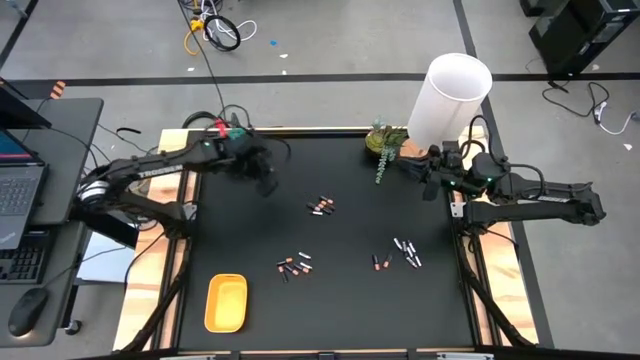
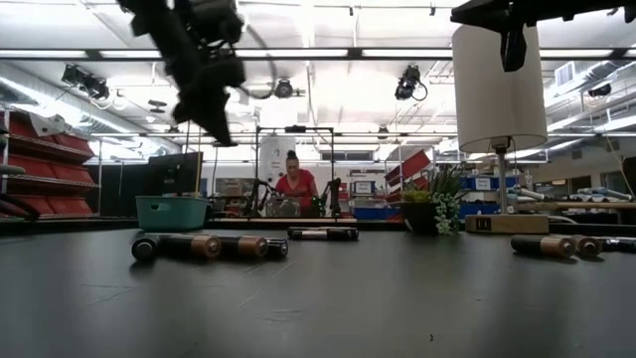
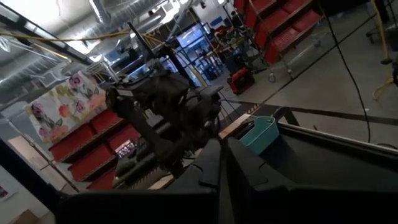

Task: Sort batteries
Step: Put the silver battery into the blue bin, then put the black battery into the yellow bin

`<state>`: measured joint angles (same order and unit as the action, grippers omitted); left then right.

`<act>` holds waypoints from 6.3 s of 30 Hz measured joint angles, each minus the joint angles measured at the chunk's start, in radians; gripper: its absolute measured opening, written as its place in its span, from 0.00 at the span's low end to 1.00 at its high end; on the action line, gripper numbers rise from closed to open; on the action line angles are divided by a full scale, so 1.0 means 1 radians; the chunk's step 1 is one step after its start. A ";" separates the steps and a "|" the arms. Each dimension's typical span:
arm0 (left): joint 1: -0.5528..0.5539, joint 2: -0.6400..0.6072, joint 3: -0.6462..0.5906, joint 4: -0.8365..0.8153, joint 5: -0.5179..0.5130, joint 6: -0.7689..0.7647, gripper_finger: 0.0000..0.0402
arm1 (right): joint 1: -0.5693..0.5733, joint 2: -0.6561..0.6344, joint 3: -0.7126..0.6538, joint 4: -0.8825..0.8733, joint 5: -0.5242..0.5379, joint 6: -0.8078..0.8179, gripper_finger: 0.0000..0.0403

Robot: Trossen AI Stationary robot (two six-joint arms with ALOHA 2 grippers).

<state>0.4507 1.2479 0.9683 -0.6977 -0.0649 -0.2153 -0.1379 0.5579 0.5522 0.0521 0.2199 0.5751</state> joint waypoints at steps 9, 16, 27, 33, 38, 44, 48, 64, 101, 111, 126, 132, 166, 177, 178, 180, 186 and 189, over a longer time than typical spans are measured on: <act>0.295 -0.050 -0.114 0.066 0.107 0.017 0.07 | 0.000 0.048 0.000 0.016 0.023 0.035 0.03; 0.523 -0.049 -0.177 0.160 0.157 -0.003 0.07 | 0.001 0.093 0.000 0.075 0.047 0.043 0.03; 0.648 0.067 -0.209 0.182 0.138 -0.043 0.22 | 0.001 0.178 0.000 0.181 0.094 0.047 0.03; 0.640 0.091 -0.205 0.184 0.142 -0.051 0.45 | 0.002 0.211 0.000 0.213 0.093 0.068 0.03; 0.614 0.052 -0.133 0.144 0.174 0.022 0.50 | 0.012 0.207 0.000 0.214 0.093 0.059 0.03; 0.426 -0.024 -0.015 0.132 0.263 0.181 0.46 | 0.013 0.209 0.000 0.208 0.093 0.039 0.03; 0.259 -0.010 0.044 0.145 0.339 0.162 0.44 | 0.013 0.209 0.000 0.209 0.093 0.017 0.03; -0.405 0.062 0.067 0.052 0.324 0.046 0.38 | 0.013 0.208 0.000 0.167 -0.013 0.002 0.03; -0.663 0.455 0.066 0.189 0.090 -0.290 0.38 | 0.058 0.208 0.000 0.120 -0.001 -0.062 0.03; -0.674 0.461 0.059 0.202 0.062 -0.289 0.38 | 0.058 0.208 0.000 0.113 -0.001 -0.063 0.03; -0.696 0.461 -0.014 0.225 0.047 -0.294 0.38 | 0.058 0.208 0.000 0.117 -0.001 -0.056 0.03; -0.695 0.459 -0.031 0.225 0.039 -0.294 0.38 | 0.058 0.208 0.000 0.119 -0.001 -0.055 0.03; -0.660 0.248 -0.041 0.047 -0.158 -0.341 0.13 | 0.042 0.207 0.000 0.149 -0.001 -0.059 0.03; -0.804 -0.122 -0.039 0.003 0.401 -0.772 0.13 | 0.038 0.207 0.000 0.134 0.005 -0.082 0.03; -0.841 -0.139 -0.038 -0.004 0.440 -0.831 0.13 | 0.036 0.207 0.000 0.134 0.006 -0.085 0.03; -0.911 -0.154 -0.038 -0.023 0.483 -0.933 0.13 | 0.030 0.207 0.000 0.134 0.006 -0.097 0.03; -1.092 -0.132 -0.082 -0.056 0.432 -1.100 0.13 | 0.014 0.208 0.000 0.163 0.007 -0.133 0.03; -1.134 -0.106 -0.121 -0.054 0.318 -1.141 0.15 | 0.006 0.208 0.000 0.180 0.007 -0.141 0.03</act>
<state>-0.6837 1.1419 0.8474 -0.7519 0.2528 -1.3564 -0.1319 0.7654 0.5526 0.2316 0.2268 0.4339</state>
